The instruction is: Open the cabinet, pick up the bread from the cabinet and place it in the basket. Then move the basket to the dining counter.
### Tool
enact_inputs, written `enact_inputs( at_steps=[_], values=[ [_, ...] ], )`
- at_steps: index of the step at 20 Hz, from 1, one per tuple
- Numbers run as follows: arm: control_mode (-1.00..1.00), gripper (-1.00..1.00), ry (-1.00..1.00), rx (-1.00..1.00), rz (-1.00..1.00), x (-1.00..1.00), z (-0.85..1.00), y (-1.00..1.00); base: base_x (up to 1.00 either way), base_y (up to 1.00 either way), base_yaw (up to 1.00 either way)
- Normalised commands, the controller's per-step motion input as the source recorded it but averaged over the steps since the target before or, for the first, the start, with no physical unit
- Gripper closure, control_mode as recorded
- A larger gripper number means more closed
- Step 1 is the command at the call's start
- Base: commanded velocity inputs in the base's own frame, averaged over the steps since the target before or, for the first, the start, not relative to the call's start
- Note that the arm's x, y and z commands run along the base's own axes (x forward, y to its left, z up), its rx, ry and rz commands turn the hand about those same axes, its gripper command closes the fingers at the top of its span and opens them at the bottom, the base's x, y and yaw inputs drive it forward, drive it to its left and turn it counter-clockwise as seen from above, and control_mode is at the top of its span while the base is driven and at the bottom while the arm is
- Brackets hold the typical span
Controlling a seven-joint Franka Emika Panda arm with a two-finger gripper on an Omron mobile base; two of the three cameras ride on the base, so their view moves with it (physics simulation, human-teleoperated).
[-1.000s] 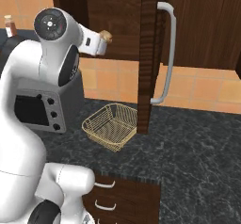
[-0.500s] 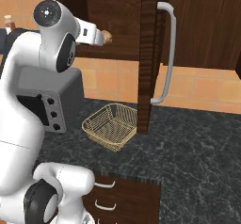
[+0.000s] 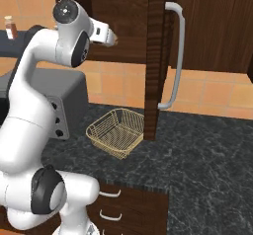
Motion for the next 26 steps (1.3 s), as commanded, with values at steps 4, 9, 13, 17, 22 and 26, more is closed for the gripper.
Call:
enact_inputs(
  at_steps=[4,9,13,17,22,26],
  values=[
    [-1.00,-1.00,0.04,0.00,0.00,0.54,-0.04,0.09,0.00,0.00,0.00],
    [-1.00,-1.00,0.05,0.00,0.00,0.50,-0.04,0.04,0.00,0.00,0.00],
    [-1.00,-1.00,0.06,0.00,0.00,0.49,-0.12,0.01,0.00,0.00,0.00],
    [-1.00,-1.00,0.08,0.00,0.00,0.51,-0.23,0.00,0.00,0.00,0.00],
    [-1.00,-1.00,0.02,0.00,0.00,0.50,-0.06,0.02,0.00,0.00,0.00],
    [-1.00,-1.00,0.05,0.00,0.00,0.54,-0.13,0.07,0.00,0.00,0.00]
  ],
)
